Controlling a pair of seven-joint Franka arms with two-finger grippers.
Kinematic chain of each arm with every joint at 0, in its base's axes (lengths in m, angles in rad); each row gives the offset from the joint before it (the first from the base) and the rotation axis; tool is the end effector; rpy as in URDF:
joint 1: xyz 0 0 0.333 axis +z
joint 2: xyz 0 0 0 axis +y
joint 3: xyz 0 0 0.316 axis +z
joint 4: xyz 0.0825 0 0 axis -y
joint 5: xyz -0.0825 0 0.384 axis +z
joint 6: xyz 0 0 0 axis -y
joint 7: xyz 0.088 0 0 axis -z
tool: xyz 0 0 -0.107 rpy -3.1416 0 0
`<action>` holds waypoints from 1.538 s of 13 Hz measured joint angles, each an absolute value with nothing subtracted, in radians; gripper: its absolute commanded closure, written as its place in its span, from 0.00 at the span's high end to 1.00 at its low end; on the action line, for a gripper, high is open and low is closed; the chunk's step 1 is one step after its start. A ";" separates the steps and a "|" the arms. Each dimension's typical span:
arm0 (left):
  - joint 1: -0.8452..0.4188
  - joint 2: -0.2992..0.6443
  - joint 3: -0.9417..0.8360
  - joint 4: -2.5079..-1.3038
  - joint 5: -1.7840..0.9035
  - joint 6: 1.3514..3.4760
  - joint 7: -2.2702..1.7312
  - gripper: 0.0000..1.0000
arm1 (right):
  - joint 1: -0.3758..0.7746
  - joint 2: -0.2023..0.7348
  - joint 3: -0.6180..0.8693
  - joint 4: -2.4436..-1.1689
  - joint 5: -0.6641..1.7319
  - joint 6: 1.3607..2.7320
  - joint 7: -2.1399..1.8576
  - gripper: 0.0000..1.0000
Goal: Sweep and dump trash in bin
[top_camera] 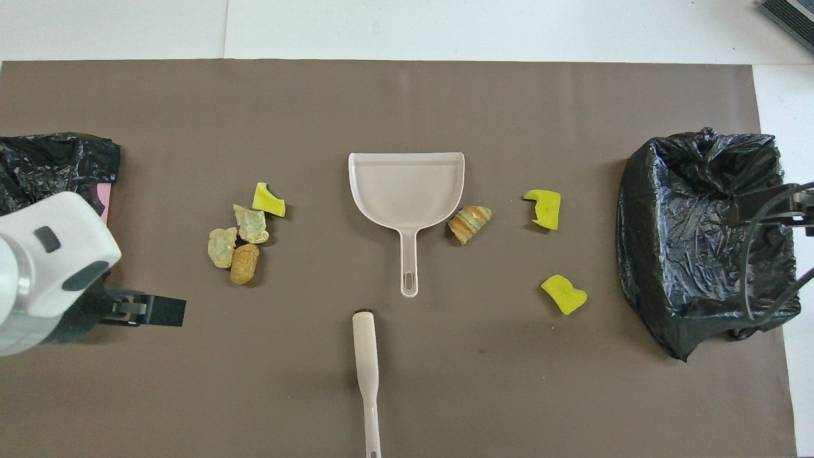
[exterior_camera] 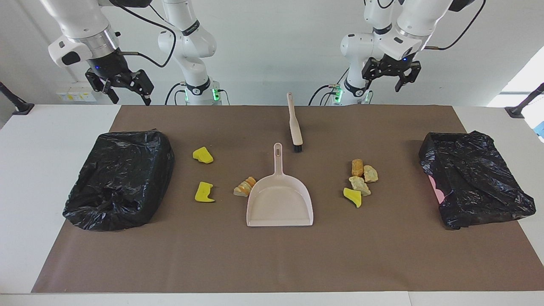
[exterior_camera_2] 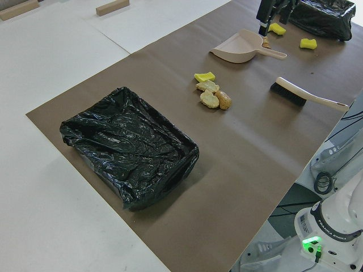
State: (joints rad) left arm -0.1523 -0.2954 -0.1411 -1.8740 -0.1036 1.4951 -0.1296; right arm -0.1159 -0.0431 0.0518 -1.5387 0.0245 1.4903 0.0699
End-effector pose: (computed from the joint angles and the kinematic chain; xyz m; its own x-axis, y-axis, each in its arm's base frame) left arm 0.4259 -0.1505 0.6235 0.9826 -0.1604 -0.0934 -0.1561 -0.9864 0.0510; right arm 0.5321 -0.0307 0.6559 0.9913 -0.1317 -0.0069 -0.1318 -0.9910 -0.0218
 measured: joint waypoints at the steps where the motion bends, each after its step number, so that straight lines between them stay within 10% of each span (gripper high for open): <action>1: -0.168 -0.317 -0.143 -1.915 -0.130 1.506 -0.150 1.00 | -0.122 -0.043 0.049 -1.539 0.024 1.486 0.070 1.00; 10: -0.491 -0.373 -0.151 -2.213 -0.166 1.764 -0.476 1.00 | -0.077 -0.038 0.069 -1.527 0.020 1.461 0.074 1.00; 20: -0.843 -0.279 -0.152 -2.522 -0.179 2.227 -0.760 1.00 | 0.132 0.183 0.101 -1.490 0.022 1.640 0.176 1.00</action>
